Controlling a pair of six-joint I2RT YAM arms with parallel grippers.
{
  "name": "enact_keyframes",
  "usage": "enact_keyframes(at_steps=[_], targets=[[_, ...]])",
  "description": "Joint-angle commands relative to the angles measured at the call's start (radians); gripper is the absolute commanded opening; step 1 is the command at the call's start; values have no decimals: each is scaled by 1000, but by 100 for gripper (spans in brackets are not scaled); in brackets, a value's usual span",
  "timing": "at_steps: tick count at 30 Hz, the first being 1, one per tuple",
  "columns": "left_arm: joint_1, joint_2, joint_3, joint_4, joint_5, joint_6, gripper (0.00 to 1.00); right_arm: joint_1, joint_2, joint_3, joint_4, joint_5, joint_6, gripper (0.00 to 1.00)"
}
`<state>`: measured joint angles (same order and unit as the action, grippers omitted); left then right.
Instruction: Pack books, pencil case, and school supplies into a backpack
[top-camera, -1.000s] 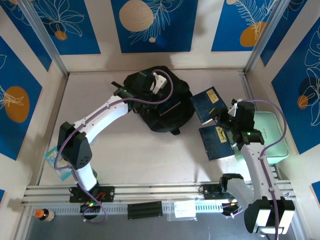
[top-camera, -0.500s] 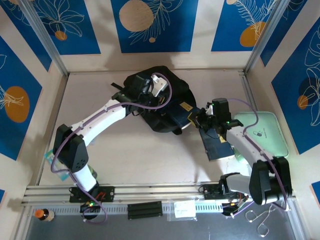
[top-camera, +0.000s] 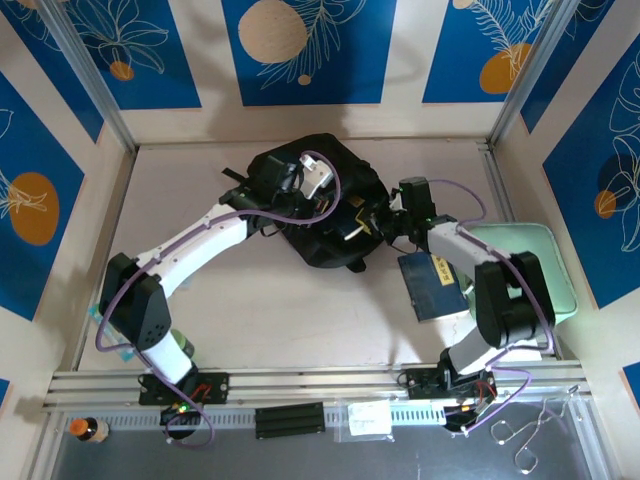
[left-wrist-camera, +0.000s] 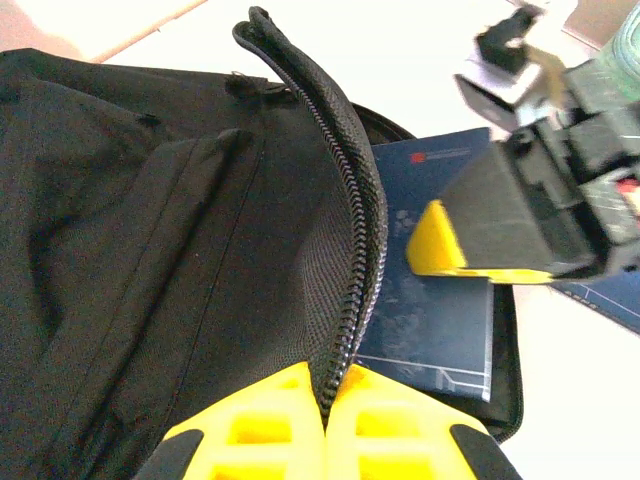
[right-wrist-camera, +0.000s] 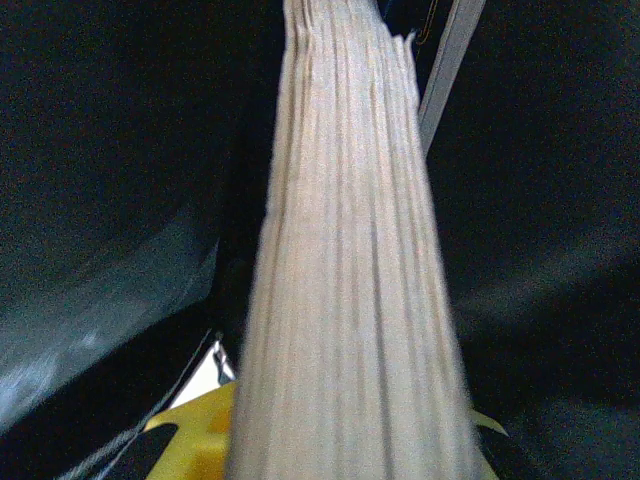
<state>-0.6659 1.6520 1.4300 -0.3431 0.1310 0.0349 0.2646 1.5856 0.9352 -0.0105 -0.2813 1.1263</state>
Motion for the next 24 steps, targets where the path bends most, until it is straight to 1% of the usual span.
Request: enact_keyframes(at_steps=[1, 3, 6, 7, 9, 12, 13, 15, 17, 20, 24], targets=[[-4, -53, -5, 43, 36, 17, 0, 9, 84, 71, 22, -24, -7, 0], [-4, -55, -8, 42, 32, 13, 0, 13, 151, 109, 34, -45, 9, 0], [-5, -60, -14, 43, 25, 9, 0, 29, 238, 171, 42, -33, 31, 0], [-3, -61, -17, 44, 22, 7, 0, 32, 268, 194, 40, -23, 36, 3], [-4, -61, -20, 43, 21, 4, 0, 34, 316, 238, 20, -4, 39, 10], [-4, -61, -20, 38, 21, -1, 0, 30, 353, 267, -6, -1, 32, 32], [-4, -61, -20, 35, 22, -1, 0, 29, 351, 262, -9, -4, 27, 38], [-4, -62, -23, 35, 25, -1, 0, 27, 331, 242, -18, 0, 16, 44], [-5, -60, -28, 40, 27, -1, 0, 25, 309, 215, -22, 15, 10, 46], [-4, -52, -26, 44, 32, -3, 0, 27, 298, 190, -26, 24, 9, 45], [-5, -42, -19, 43, 44, -3, 0, 33, 325, 199, -33, 25, 22, 35]])
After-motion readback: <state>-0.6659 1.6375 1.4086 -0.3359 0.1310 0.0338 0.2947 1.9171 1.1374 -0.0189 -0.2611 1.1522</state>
